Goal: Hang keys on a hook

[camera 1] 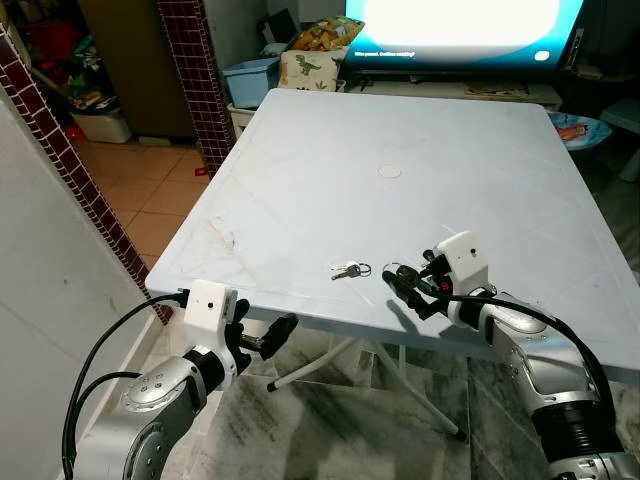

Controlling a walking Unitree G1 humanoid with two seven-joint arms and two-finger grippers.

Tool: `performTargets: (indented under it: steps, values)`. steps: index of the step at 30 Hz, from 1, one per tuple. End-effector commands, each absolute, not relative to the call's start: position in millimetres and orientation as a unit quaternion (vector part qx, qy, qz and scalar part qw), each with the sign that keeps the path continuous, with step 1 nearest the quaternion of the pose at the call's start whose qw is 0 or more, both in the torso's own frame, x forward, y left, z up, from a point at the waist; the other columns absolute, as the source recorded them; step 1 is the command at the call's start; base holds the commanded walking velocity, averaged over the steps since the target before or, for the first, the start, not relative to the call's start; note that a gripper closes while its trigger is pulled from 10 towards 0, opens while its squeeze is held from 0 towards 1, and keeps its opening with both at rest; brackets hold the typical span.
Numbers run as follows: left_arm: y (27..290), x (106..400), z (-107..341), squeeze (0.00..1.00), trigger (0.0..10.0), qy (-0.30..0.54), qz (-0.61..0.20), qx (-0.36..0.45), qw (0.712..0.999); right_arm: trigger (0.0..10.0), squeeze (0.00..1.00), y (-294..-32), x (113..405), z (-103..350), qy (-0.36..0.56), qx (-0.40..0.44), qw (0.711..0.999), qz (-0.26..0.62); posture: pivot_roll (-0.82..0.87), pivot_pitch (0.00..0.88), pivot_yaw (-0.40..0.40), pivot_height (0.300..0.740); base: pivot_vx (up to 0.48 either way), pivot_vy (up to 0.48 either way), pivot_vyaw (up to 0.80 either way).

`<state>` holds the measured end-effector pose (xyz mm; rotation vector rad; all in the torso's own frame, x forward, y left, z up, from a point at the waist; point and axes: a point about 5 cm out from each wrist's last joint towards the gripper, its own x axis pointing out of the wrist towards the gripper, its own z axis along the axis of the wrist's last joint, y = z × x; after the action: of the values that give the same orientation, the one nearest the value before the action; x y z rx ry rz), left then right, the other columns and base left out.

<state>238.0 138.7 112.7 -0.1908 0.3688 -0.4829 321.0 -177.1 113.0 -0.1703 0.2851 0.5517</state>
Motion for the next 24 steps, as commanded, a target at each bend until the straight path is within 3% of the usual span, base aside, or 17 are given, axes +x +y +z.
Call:
performTargets:
  steps: [1, 15, 16, 17, 18, 19, 20, 24]
  values:
    - [138, 239, 115, 0.00, 10.0, 0.180, -0.240, -0.087, 0.950, 10.0, 0.00, -177, 325, 114, 0.137, -0.090, 0.948, 0.274, 0.03, 0.045, 0.065, 0.740, 0.000, 0.000, 0.00]
    - [136, 242, 117, 0.00, 10.0, 0.175, -0.245, -0.083, 0.950, 10.0, 0.00, -174, 342, 110, 0.131, -0.082, 0.947, 0.283, 0.04, 0.049, 0.065, 0.740, 0.000, 0.000, 0.00]
    - [135, 242, 117, 0.00, 10.0, 0.175, -0.246, -0.083, 0.950, 7.1, 0.00, -174, 342, 109, 0.133, -0.079, 0.947, 0.283, 0.04, 0.049, 0.065, 0.740, 0.000, 0.000, 0.00]
    - [135, 242, 117, 0.00, 10.0, 0.176, -0.246, -0.083, 0.950, 7.1, 0.00, -173, 343, 108, 0.134, -0.078, 0.947, 0.283, 0.04, 0.049, 0.065, 0.740, 0.000, 0.000, 0.00]
    - [135, 242, 118, 0.00, 10.0, 0.175, -0.247, -0.083, 0.949, 5.3, 0.00, -172, 343, 107, 0.134, -0.078, 0.945, 0.289, 0.04, 0.053, 0.066, 0.740, 0.000, 0.000, 0.00]
    - [135, 242, 118, 0.00, 10.0, 0.175, -0.247, -0.083, 0.949, 5.3, 0.00, -172, 343, 107, 0.134, -0.078, 0.945, 0.289, 0.04, 0.053, 0.066, 0.740, 0.000, 0.000, 0.00]
    - [135, 242, 118, 0.00, 10.0, 0.175, -0.247, -0.083, 0.949, 3.8, 0.00, -171, 343, 105, 0.136, -0.074, 0.943, 0.295, 0.04, 0.053, 0.066, 0.740, 0.000, 0.000, 0.00]
    - [134, 242, 118, 0.00, 10.0, 0.176, -0.248, -0.083, 0.949, 3.4, 0.00, -169, 345, 103, 0.137, -0.068, 0.941, 0.302, 0.05, 0.058, 0.066, 0.740, 0.000, 0.000, 0.00]
